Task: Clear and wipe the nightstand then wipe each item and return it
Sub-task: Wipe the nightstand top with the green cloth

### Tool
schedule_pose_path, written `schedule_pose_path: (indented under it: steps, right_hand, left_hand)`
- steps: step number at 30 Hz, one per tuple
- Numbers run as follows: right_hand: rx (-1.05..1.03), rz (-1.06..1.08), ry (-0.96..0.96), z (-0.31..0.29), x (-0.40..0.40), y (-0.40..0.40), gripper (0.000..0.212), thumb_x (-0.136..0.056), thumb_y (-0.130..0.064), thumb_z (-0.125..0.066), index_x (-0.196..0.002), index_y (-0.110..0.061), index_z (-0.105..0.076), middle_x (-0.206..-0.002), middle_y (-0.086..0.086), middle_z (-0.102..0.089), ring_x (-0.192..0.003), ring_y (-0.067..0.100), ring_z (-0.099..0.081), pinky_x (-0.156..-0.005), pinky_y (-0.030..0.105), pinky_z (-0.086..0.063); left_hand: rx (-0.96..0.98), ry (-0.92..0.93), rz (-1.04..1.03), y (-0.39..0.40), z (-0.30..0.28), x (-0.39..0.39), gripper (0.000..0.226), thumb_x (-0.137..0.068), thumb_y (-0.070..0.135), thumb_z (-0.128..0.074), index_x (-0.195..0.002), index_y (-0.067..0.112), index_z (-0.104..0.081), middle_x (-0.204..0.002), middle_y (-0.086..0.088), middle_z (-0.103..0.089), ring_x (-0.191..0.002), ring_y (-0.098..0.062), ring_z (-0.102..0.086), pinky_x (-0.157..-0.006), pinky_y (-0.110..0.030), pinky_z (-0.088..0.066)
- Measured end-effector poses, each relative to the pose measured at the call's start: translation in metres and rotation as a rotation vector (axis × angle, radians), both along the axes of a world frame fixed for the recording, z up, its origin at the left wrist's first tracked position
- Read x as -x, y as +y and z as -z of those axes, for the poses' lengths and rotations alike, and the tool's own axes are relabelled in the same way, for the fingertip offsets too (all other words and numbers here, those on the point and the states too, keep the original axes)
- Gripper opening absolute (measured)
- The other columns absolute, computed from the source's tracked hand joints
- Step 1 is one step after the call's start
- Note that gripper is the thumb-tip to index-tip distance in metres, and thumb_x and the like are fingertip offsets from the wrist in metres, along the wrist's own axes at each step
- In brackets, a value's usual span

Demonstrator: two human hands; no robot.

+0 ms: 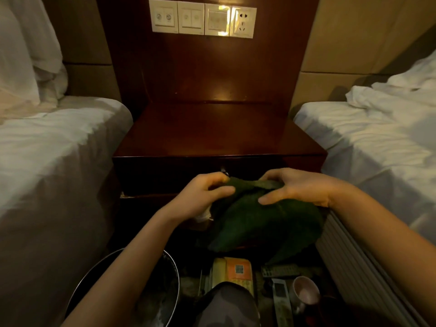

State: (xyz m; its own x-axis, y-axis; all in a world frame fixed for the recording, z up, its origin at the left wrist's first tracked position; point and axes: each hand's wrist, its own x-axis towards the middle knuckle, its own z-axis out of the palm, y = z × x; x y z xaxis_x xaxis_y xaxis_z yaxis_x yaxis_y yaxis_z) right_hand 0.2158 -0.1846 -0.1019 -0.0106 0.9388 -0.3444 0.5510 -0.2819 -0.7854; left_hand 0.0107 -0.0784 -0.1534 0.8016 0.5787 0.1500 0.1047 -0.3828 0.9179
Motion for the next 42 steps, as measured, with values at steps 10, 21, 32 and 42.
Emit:
schedule_pose_path:
  steps: [10,21,32,42]
  right_hand:
    - [-0.156,0.140,0.420,0.009,0.002,-0.008,0.029,-0.074,-0.030,-0.060,-0.088,-0.007,-0.068,-0.080,0.007,-0.073,-0.071,0.015,-0.070,-0.064,0.024,-0.056]
    - [-0.149,0.348,0.815,0.001,-0.009,-0.007,0.048,-0.053,-0.051,-0.081,-0.078,-0.011,-0.075,-0.088,0.011,-0.067,-0.079,0.023,-0.070,-0.077,0.036,-0.055]
    - [-0.151,0.571,-0.188,0.022,-0.046,-0.021,0.033,-0.082,-0.036,-0.068,-0.070,-0.006,-0.068,-0.065,0.004,-0.065,-0.066,0.022,-0.064,-0.062,0.028,-0.048]
    - [-0.394,0.304,0.628,0.076,0.016,-0.041,0.055,-0.083,-0.047,-0.060,-0.131,-0.023,-0.051,-0.130,0.003,-0.059,-0.117,0.015,-0.058,-0.100,0.034,-0.046]
  left_hand:
    - [-0.266,0.016,-0.320,-0.003,-0.006,-0.018,0.031,-0.091,0.031,-0.058,-0.121,0.022,-0.055,-0.115,0.011,-0.054,-0.104,-0.002,-0.051,-0.089,-0.018,-0.041]
    - [-0.095,-0.014,0.085,-0.007,-0.005,-0.008,0.017,-0.073,0.033,-0.073,-0.089,0.031,-0.069,-0.093,0.010,-0.068,-0.092,-0.006,-0.065,-0.081,-0.022,-0.050]
    - [-0.003,0.109,0.123,-0.015,-0.021,-0.026,0.030,-0.089,0.005,-0.055,-0.065,0.023,-0.050,-0.066,0.007,-0.040,-0.064,-0.011,-0.039,-0.064,-0.029,-0.032]
    - [0.122,-0.063,0.086,-0.032,-0.027,-0.044,0.017,-0.092,0.008,-0.057,-0.077,0.013,-0.050,-0.064,0.008,-0.053,-0.056,-0.004,-0.052,-0.052,-0.016,-0.040]
